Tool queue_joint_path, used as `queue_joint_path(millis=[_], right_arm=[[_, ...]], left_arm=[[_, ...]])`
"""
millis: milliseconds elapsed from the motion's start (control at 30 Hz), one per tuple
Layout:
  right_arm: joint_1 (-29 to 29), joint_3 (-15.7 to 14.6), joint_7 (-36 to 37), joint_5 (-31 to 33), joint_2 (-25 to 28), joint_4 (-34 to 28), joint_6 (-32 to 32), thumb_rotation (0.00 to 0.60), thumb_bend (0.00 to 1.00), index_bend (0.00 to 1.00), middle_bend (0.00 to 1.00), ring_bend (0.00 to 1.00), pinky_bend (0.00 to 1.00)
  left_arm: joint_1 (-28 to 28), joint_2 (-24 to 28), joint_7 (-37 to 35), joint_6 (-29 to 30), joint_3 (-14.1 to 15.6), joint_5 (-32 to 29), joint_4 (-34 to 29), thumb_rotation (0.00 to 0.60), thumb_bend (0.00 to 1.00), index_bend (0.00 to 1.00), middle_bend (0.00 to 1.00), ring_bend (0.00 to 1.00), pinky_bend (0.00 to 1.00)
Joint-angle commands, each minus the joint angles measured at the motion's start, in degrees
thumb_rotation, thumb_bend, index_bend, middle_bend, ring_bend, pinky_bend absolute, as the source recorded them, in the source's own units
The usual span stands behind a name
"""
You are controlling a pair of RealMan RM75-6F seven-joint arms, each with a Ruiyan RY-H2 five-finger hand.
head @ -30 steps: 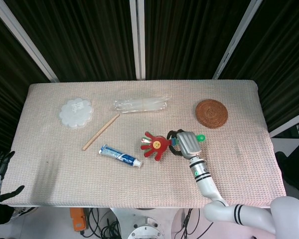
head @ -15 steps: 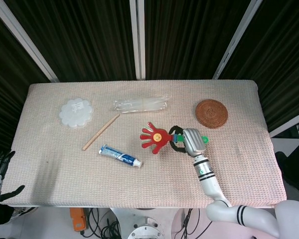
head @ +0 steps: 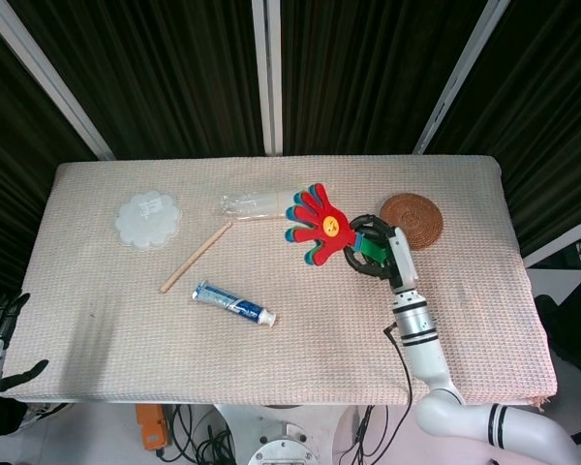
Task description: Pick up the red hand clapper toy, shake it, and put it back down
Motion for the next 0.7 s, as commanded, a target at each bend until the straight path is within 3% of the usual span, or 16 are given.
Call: queue_joint_path(millis=[33,167,300,433,567,700], right_arm=[[-4.23,6.44,21.86,4.24,9.41,-9.81,-10.05,0.600,0.59,0.82,0.84,0.92,1.00],[-5.12,7.59,30.95,4.27,12.18,-8.18,-15.48,0.600,0.61,0.82,0.85,0.92,1.00],[-2.84,4.31,20.63,0.32,10.99,-3.66,-14.38,0.600,0.62,0.82,0.85,0.93,1.00],[0.66,-0.19,1.34,0.21,11.01,-0.70,-15.08,0.600,0.59,0.82,0.85,0.93,1.00],[3.86,-4.68,-28.66,3.97,9.63,2.00,-9.95,0.600,0.61,0.84,0.85,0.93,1.00],[5.97,-8.40,-53.96,5.11,7.37,4.77,-3.25,0.600,0.61,0.86,0.86,0.94,1.00]], left_arm=[[-0.02,-0.04,-0.01,0.02,-0.01,0.04,0.01,0.600,0.10,0.04,0.02,0.00,0.03],[0.01,-0.02,-0.02,0.00,0.00,-0.04,0.02,0.600,0.10,0.04,0.02,0.00,0.03],[-0.07,-0.02,0.02,-0.17,-0.02,-0.12,0.05,0.600,0.10,0.04,0.02,0.00,0.03],[-0.13,-0.12,0.03,-0.26,-0.04,-0.12,0.08,0.600,0.10,0.04,0.02,0.00,0.03],[0.02,-0.01,-0.21,-0.20,-0.04,-0.36,0.17,0.600,0.10,0.04,0.02,0.00,0.03],[0.05,-0.04,-0.52,-0.31,0.02,-0.43,0.33,0.600,0.10,0.04,0.02,0.00,0.03]])
